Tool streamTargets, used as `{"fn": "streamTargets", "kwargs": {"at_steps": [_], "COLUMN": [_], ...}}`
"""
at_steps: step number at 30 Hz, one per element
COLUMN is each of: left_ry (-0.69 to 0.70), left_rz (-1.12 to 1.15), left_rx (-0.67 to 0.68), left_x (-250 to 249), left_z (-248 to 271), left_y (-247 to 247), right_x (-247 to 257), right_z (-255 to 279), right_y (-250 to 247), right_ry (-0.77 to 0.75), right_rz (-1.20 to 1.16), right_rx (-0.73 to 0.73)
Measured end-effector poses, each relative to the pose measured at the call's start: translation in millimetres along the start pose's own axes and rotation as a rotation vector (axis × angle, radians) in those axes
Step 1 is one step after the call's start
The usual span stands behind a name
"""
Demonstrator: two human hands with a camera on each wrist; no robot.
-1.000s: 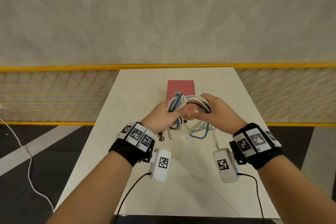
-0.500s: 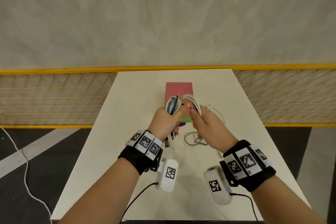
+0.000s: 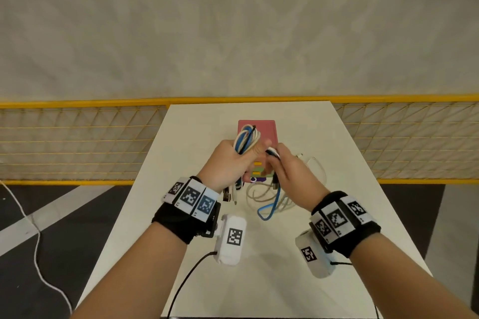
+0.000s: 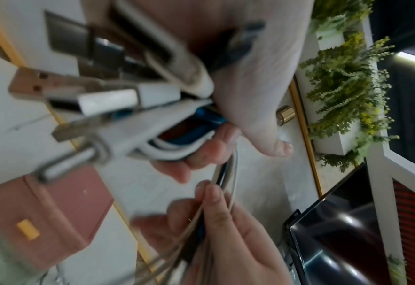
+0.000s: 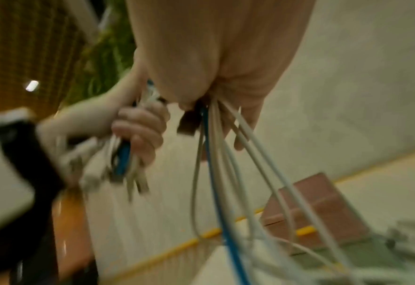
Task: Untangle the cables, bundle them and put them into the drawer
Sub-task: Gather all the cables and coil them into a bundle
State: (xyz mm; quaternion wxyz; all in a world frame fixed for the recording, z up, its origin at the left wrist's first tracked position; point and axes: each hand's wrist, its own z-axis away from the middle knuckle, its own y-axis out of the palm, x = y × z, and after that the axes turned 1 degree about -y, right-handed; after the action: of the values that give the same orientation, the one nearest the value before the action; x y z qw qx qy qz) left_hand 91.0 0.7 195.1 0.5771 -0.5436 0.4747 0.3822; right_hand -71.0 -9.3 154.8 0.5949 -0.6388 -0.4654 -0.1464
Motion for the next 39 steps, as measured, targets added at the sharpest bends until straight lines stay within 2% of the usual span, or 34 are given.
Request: {"fn": "streamTargets", "kwargs": {"at_steps": [4, 7, 11, 14, 17, 19, 22, 26, 28, 30, 33, 36, 39], "left_ry": [-0.075, -0.116, -0.051, 0.015, 0.011, -0.055, -0.142, -0.159, -0.164, -0.154, -0.132, -0.114, -0.077], "left_rz": [0.152, 0.173, 0.073, 0.105, 0.152, 0.25, 0.348, 0.269, 0.251, 0.232, 0.32, 0.488, 0.695], "left_rx": [-0.164, -0.231, -0.252, -0.216, -0.207, -0.223, -0.228, -0.345, -0.399, -0.417, -0.407, -0.349, -0.224], "left_x": [7.9, 14.9, 16.1, 11.0, 4.4, 0.3, 0.6, 5.2, 6.1, 4.8, 1.3, -4.0, -10.9], "left_z": [-3.0, -6.0, -1.9, 1.1, -0.1, -1.1, -2.3, -4.9, -9.6, -14.4, -17.7, -15.0, -14.3], "left_y": [-1.3, -0.4, 12.9, 22.7, 30.0, 31.6, 30.2, 25.7, 22.1, 19.0, 15.4, 11.7, 9.6], "right_x": [7.7, 10.7, 24.1, 33.6, 33.9, 31.6, 29.2, 29.9, 30.7, 29.2, 23.6, 15.1, 5.5], "right_z": [2.0, 1.6, -5.7, -8.6, -9.2, -10.7, -11.4, -7.9, -3.7, 0.2, 2.8, 0.9, -0.1], "right_y": [-4.0, -2.9, -2.9, -1.2, 6.2, 11.0, 13.9, 7.9, 4.9, 6.1, 11.4, 11.5, 15.6], "right_ry": [0.095, 0.178, 0.244, 0.163, 0.056, 0.02, -0.049, -0.078, -0.09, -0.129, -0.13, -0.028, 0.077], "right_rz": [-0.566, -0.749, -0.764, -0.709, -0.44, -0.277, -0.183, -0.073, -0.006, -0.104, -0.412, -0.325, -0.328], "right_rx": [0.089, 0.118, 0.069, -0.041, -0.114, -0.121, -0.113, 0.096, 0.14, 0.075, -0.015, 0.017, 0.097]}}
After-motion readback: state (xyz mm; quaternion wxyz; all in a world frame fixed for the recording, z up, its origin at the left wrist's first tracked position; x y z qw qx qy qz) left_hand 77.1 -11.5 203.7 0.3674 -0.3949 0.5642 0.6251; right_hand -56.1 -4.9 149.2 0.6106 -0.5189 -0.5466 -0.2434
